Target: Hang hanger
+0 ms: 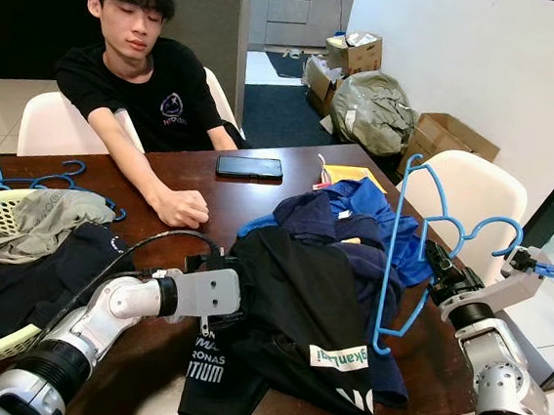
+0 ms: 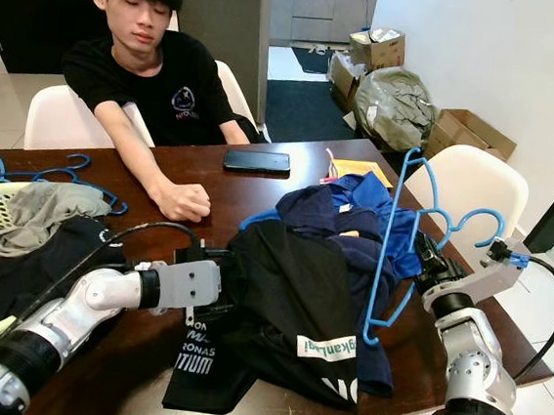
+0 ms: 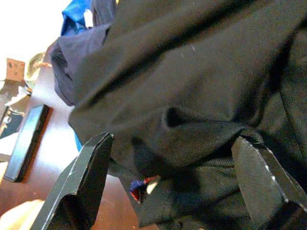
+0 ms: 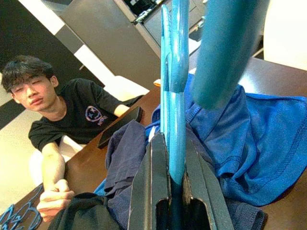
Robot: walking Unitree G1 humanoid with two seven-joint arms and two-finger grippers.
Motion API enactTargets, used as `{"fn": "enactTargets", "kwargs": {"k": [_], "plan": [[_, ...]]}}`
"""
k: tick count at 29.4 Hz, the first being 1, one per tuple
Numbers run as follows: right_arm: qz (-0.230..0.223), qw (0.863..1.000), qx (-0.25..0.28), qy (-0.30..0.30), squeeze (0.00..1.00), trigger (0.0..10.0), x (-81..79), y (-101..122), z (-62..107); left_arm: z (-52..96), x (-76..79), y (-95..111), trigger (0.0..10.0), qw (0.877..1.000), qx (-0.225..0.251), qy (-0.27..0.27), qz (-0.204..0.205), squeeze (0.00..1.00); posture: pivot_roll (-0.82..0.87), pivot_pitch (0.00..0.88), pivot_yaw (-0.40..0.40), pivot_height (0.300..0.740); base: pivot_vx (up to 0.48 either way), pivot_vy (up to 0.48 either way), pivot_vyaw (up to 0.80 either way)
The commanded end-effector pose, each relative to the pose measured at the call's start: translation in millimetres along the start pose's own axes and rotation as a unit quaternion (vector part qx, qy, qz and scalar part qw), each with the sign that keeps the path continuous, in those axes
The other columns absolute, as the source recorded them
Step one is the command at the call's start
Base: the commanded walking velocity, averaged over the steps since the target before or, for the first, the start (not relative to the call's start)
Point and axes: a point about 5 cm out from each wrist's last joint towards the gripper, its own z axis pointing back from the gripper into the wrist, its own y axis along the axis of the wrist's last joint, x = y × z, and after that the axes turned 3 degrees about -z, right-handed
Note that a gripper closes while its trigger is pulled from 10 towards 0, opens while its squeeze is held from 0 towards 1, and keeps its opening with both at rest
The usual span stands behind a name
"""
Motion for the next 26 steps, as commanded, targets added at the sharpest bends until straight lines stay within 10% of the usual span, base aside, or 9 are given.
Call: {"fn": "enactTargets", "kwargs": {"k": [1,2,3,4,17,26], "plan": [[-0.001,1.0,0.006,0.002,0.0,10.0,-1.9,2,-1.6,-0.5,-0.3,-1,10.0,1.0,-0.005,-0.013,-0.014,0.0,-0.07,0.0,-0.024,0.74,0.0,0.0,0.0],[-0.001,1.0,0.007,0.002,0.0,10.0,-2.0,2,-1.7,-1.5,-2.0,-1,7.8,1.0,-0.004,-0.011,-0.018,0.0,-0.08,0.0,-0.022,0.74,0.0,0.0,0.0],[-0.001,1.0,0.007,0.002,0.0,10.0,-2.0,2,-1.7,-1.5,-2.0,-1,7.8,1.0,-0.004,-0.011,-0.018,0.0,-0.08,0.0,-0.022,0.74,0.0,0.0,0.0],[0.0,1.0,0.007,0.002,0.0,10.0,-2.2,2,-1.9,-2.4,-4.1,-1,0.0,1.0,-0.006,-0.01,-0.022,0.0,-0.08,0.0,-0.019,0.74,0.0,0.0,0.0],[0.0,1.0,0.011,0.0,0.0,10.0,-2.0,3,-1.0,-8.7,-19.7,5,0.0,0.999,0.001,0.011,-0.049,0.0,-0.09,0.0,-0.014,0.74,0.0,0.0,0.0],[-0.003,1.0,0.011,0.0,0.0,10.0,-1.0,3,-0.4,-7.6,-71.3,50,0.0,0.984,0.137,0.109,0.036,0.0,-0.07,0.0,-0.015,0.74,0.0,0.0,0.0]]}}
